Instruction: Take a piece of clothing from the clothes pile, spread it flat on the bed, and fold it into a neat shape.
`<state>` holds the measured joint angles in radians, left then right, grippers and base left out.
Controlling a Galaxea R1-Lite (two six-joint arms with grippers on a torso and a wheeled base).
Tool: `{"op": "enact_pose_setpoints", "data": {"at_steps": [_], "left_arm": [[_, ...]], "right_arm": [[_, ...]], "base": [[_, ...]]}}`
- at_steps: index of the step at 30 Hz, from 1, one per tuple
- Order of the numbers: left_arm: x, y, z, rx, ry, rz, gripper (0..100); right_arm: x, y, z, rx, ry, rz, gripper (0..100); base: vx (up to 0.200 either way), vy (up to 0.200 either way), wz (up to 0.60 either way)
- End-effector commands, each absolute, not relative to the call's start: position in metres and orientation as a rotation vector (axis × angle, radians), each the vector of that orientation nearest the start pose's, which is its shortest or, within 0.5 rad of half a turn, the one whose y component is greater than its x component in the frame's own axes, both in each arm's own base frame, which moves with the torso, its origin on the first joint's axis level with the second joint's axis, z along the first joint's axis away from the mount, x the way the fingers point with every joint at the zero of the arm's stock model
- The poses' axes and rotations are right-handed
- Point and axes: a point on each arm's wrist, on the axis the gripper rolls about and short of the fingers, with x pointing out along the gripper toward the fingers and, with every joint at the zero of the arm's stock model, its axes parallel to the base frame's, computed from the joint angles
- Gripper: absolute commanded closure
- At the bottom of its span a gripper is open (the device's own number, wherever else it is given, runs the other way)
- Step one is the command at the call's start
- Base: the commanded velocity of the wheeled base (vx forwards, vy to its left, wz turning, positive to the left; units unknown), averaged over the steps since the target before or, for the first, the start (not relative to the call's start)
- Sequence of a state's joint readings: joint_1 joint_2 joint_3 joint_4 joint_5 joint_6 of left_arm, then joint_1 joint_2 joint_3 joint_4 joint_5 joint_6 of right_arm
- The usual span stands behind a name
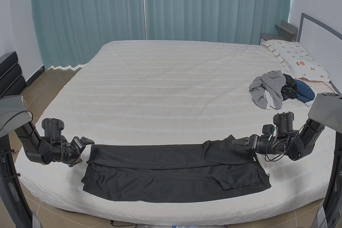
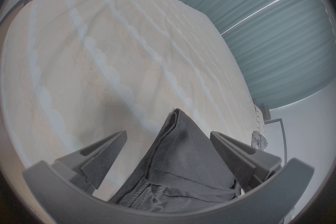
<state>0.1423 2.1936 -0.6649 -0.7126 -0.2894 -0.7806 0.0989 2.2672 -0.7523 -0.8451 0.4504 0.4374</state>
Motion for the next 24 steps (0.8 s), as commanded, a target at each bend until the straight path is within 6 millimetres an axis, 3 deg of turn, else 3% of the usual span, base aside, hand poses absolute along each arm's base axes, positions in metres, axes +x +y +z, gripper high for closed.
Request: {"op": "enact_pose_setpoints", "data": {"at_steps": [1,2,11,24], "left_arm": [[0.324,0.040,-0.002,-0.911,0.822,0.181,0],[0.324,0.040,-0.001,-0.911,0.820,0.180,0],[0.324,0.040,-0.002,-0.911,0.822,0.181,0],[0.324,0.040,-0.001,-0.912,0.820,0.181,0]], "right_arm": [[0.356,0.048,-0.021,0.528,0.814,0.368,0],[0.356,0.048,-0.023,0.527,0.820,0.368,100],[0.348,0.038,-0.023,0.457,0.821,0.369,100],[0.341,0.024,-0.009,0.449,0.788,0.347,100]], "base": [[0.000,0.000,0.00],[0.000,0.000,0.00],[0.000,0.000,0.00],[0.000,0.000,0.00]]}}
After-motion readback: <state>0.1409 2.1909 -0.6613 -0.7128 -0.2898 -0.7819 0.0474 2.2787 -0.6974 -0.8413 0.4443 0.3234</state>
